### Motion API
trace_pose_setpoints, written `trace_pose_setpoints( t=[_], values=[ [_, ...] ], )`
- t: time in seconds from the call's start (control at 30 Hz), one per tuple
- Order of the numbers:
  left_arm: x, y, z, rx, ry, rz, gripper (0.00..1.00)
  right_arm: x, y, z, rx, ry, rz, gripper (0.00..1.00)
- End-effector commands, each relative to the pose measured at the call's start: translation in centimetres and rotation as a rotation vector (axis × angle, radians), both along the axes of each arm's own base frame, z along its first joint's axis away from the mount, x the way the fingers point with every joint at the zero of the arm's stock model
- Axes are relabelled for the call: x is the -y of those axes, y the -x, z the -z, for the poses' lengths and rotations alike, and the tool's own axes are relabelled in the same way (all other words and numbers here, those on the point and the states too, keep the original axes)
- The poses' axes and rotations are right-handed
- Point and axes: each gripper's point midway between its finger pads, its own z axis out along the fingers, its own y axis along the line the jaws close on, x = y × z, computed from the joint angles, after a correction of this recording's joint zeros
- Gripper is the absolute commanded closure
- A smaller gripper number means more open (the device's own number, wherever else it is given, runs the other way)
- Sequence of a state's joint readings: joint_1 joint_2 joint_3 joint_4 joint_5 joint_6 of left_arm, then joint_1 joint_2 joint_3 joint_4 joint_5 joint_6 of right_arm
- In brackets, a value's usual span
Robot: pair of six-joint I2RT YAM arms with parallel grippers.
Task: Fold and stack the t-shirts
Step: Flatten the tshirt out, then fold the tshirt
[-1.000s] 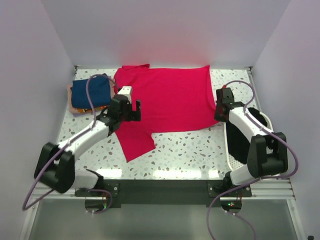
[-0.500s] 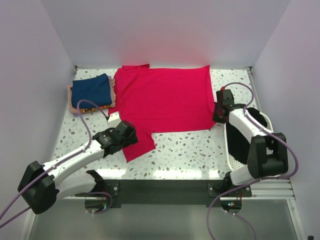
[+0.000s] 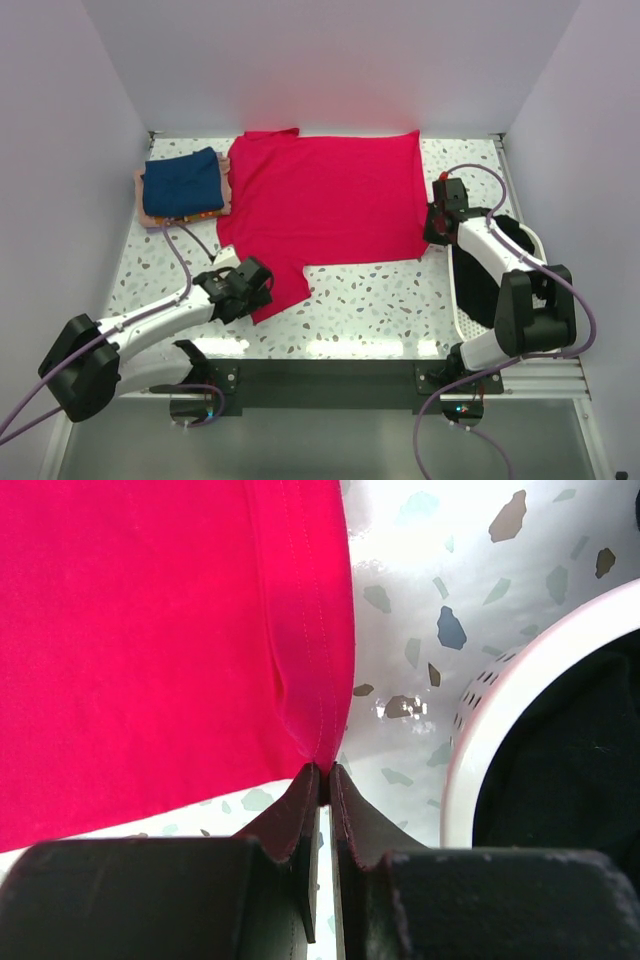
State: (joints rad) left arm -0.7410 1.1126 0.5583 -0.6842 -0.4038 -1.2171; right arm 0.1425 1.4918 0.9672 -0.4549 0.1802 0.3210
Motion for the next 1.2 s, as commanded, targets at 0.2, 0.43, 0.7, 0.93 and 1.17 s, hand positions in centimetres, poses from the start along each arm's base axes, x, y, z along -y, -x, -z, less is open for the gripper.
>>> trace_pose_setpoints(
  t=[0.2,0.43,0.7,0.93,1.17],
  values=[
    [1.2,1.0,1.3,-0.047,0.03,0.009,0.28,0.1,-0.8,-1.6,0.061,-0.012,-0.003,0.93],
    [1.4,1.5,1.7,-0.048,0.056,0.014,0.44,0.1,-1.0,-1.6,0.063,-0.009,-0.001,0.93],
    [1.6,2.1,2.0,-0.066,0.058,0.038,0.69,0.2,-0.8,-1.5,0.059,-0.008,0.002,0.93],
    [2.1,2.4,2.3,-0.069,0.081,0.071,1.0,0.1,-0.6,-2.2,0.061,-0.013,-0.004,0.94],
    [2.4,2.3,0.3,-0.005,0.127,0.114,1.0,0.2,1.3,-3.8,0.061,-0.021,-0.002,0.99]
  ],
)
